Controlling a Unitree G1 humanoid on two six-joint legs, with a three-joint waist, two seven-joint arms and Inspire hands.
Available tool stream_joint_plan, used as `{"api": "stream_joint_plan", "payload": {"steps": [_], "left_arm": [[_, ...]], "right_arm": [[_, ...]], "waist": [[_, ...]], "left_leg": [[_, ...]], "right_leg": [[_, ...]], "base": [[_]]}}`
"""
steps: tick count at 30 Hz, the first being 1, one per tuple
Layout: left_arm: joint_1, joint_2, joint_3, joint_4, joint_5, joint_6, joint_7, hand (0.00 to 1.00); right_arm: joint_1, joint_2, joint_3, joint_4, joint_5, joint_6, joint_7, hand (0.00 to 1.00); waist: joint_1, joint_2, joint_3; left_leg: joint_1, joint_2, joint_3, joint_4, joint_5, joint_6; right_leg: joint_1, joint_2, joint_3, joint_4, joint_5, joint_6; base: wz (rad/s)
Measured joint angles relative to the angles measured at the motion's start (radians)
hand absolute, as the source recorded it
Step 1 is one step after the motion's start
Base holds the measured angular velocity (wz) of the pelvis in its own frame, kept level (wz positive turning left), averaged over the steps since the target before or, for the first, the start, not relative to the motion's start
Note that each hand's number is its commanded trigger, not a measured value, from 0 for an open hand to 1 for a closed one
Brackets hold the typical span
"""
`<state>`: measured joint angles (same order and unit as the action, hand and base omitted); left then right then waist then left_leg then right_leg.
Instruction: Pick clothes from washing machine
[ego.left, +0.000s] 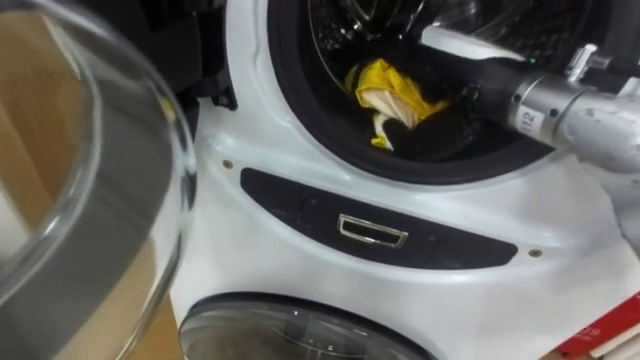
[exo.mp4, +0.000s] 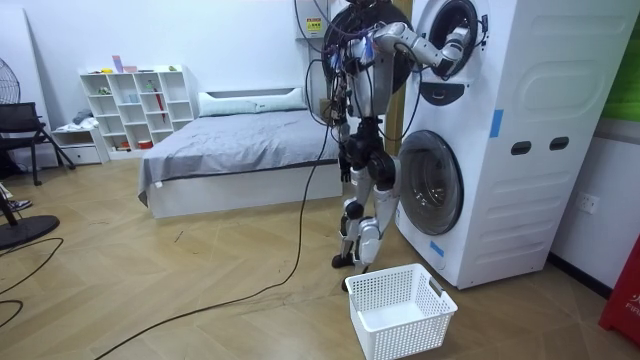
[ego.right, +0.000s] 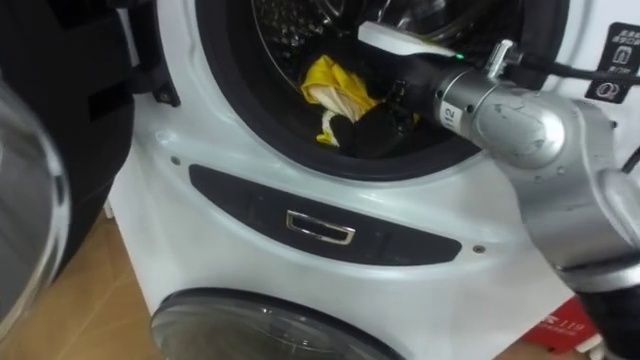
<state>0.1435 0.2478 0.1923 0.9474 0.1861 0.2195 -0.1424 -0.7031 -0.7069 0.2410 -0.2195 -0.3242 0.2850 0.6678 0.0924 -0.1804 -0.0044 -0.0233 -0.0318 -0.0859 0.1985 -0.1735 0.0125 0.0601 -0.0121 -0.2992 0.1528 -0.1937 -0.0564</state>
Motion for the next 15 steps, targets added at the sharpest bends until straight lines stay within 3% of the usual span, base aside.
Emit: {"api": "stream_joint_plan", "payload": {"steps": [1, 2, 3, 4, 5, 9, 15], "left_arm": [[0.000, 0.001, 0.000, -0.003, 0.000, -0.001, 0.000, 0.00], [-0.002, 0.002, 0.000, -0.003, -0.001, -0.004, 0.000, 0.00], [-0.003, 0.002, 0.000, -0.003, -0.001, -0.007, 0.000, 0.00], [-0.004, 0.003, 0.000, -0.003, -0.001, -0.010, 0.000, 0.00], [-0.008, 0.006, 0.000, -0.003, -0.002, -0.014, 0.000, 0.00], [-0.011, 0.009, 0.000, -0.002, -0.030, -0.022, 0.000, 0.00], [-0.015, 0.012, 0.006, -0.002, -0.038, -0.023, -0.015, 0.00]], "right_arm": [[0.000, -0.006, 0.000, -0.010, 0.000, 0.000, 0.012, 0.00], [0.000, -0.006, 0.000, -0.020, 0.000, 0.000, 0.023, 0.20], [0.001, -0.006, 0.000, -0.023, 0.000, 0.000, 0.028, 0.56], [0.001, -0.007, 0.000, -0.026, 0.000, 0.000, 0.035, 0.62], [0.001, -0.007, 0.000, -0.026, 0.000, 0.000, 0.038, 1.00], [0.000, -0.024, 0.000, -0.035, -0.003, 0.000, 0.044, 1.00], [-0.001, -0.040, -0.052, -0.046, -0.050, -0.004, 0.044, 1.00]], "waist": [[-0.007, -0.001, -0.0006], [-0.010, -0.003, 0.0004], [-0.011, -0.003, 0.0009], [-0.011, -0.003, 0.0012], [-0.012, -0.002, 0.0079], [-0.011, -0.002, 0.0086], [-0.006, -0.002, 0.0085]], "left_leg": [[0.002, 0.000, 0.000, 0.000, 0.000, 0.000], [0.009, 0.000, 0.000, -0.002, 0.000, 0.000], [0.014, 0.000, 0.000, -0.004, 0.000, 0.000], [0.023, 0.000, 0.000, -0.009, 0.000, 0.000], [0.033, 0.000, 0.000, -0.012, 0.000, 0.000], [0.034, 0.000, 0.001, -0.013, 0.000, 0.000], [0.032, 0.001, 0.002, -0.020, -0.002, 0.004]], "right_leg": [[0.002, 0.000, 0.010, 0.001, 0.000, 0.001], [0.008, 0.001, 0.028, 0.000, 0.001, 0.001], [0.012, 0.001, 0.036, 0.000, 0.001, 0.001], [0.017, 0.002, 0.052, 0.000, 0.001, 0.001], [0.026, 0.003, 0.055, -0.001, 0.001, 0.001], [0.026, 0.004, 0.079, 0.000, 0.001, 0.001], [0.022, 0.005, 0.078, 0.000, 0.001, 0.002]], "base": [[0.04], [0.00], [0.00], [0.00], [0.00], [0.00], [0.04]]}}
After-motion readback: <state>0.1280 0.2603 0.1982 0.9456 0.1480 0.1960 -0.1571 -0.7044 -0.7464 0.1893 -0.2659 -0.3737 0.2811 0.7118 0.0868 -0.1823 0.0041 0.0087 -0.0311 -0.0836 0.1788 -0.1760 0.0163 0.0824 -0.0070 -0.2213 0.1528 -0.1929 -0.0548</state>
